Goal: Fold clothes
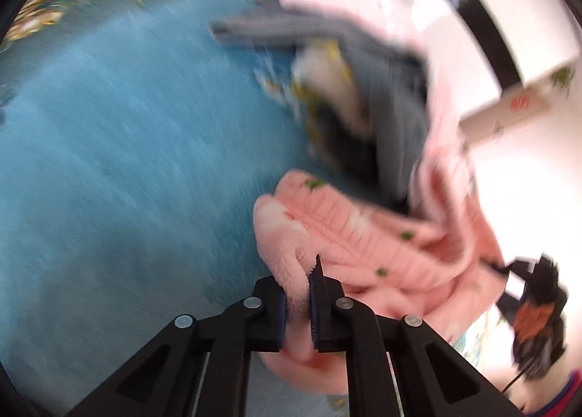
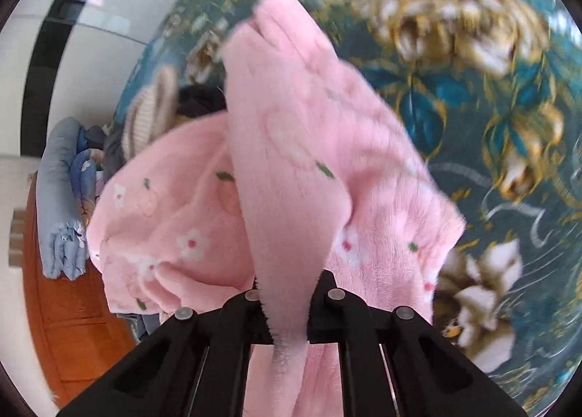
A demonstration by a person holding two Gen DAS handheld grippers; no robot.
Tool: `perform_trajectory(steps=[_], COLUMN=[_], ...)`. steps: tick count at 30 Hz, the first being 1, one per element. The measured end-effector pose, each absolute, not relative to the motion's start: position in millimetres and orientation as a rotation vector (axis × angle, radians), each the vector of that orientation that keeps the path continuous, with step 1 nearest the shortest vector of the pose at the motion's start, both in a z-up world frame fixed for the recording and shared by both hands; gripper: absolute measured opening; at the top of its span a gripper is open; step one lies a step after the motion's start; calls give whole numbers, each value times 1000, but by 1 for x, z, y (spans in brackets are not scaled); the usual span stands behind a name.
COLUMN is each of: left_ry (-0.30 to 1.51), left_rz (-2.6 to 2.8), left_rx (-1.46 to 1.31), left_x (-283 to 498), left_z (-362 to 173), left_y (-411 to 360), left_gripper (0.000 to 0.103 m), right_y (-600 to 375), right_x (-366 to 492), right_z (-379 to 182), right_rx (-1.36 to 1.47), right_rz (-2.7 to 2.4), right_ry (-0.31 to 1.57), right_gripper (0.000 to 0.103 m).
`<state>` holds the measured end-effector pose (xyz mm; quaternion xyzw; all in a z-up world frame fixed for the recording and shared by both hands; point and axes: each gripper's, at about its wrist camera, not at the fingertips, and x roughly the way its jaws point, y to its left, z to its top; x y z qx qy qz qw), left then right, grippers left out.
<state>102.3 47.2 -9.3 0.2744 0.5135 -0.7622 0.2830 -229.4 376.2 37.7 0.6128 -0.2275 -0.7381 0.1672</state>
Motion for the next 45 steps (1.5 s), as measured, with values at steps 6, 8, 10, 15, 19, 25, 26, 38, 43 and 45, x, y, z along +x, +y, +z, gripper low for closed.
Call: perform_trajectory(steps=[6, 8, 10, 15, 19, 25, 26, 38, 43, 45], left_ry=[1413, 1356, 1312, 1364, 1445, 1371, 1365, 1374, 1374, 1381], left_rz=[-1930, -1914, -1896, -1748, -1638, -1664, -1664, -1611, -1602, -1601], left_rx=[386, 361, 334, 214, 179, 261, 276, 342, 376, 386], left_x=[180, 195, 206, 244, 270, 255, 251, 248, 243, 242], left_z=[13, 26, 29, 12, 0, 6, 6, -5, -9, -11], left_y=[45, 55, 53, 34, 32, 33, 33, 31, 29, 29], left_gripper=[9, 9, 9, 9, 9, 9, 9, 10, 10, 10], right_y=[421, 432, 438, 447, 424, 397, 392, 313, 320, 322], right_x=[-182, -157, -127, -62, -60, -82, -90, -182, -199, -202], right_z=[77, 55, 20, -49, -27, 23, 24, -39, -53, -50], right_rx=[1656, 1765, 1908, 2141, 1999, 1760, 1737, 1701, 1779, 1787], right_rz=[-2191, -2146, -2062, -1797, -1798, -1864, -1880, -2101, -2112, -2114], right_ry=[-397, -321, -221, -171, -36, 107, 113, 437, 421, 436], right_gripper=[6, 6, 6, 6, 7, 35, 39, 57, 55, 42])
